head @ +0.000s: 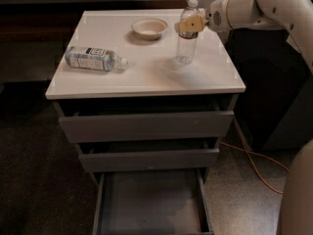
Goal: Place water bottle into bottom drawer
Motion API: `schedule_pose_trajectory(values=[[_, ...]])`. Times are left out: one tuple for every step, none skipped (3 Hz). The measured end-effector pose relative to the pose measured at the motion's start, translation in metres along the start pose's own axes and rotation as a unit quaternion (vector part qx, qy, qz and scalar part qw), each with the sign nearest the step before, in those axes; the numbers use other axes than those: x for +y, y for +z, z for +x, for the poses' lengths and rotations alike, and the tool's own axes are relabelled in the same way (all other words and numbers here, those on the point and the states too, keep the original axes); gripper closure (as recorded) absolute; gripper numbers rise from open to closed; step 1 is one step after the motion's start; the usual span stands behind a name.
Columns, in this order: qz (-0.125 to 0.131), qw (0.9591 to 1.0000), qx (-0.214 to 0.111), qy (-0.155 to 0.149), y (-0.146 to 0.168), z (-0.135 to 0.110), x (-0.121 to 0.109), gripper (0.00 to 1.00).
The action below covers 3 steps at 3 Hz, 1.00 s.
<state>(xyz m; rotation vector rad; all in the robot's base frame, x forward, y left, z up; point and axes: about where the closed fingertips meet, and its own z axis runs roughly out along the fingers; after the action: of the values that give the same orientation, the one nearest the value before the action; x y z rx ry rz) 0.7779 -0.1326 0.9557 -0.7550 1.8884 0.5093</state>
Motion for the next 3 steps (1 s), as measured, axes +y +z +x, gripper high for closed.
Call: schedule_pose_trajectory(values=[[-0.004,1.0,-0.007,0.004,-0.004,-0.001,0.003,0.61],[-0.012,0.9996,-0.026,0.001,-0.019,-0.006,0.014,0.83],[-0.048,0.9971,-0.05,-0.031,-0.052,-0.021,0.064,1.0]])
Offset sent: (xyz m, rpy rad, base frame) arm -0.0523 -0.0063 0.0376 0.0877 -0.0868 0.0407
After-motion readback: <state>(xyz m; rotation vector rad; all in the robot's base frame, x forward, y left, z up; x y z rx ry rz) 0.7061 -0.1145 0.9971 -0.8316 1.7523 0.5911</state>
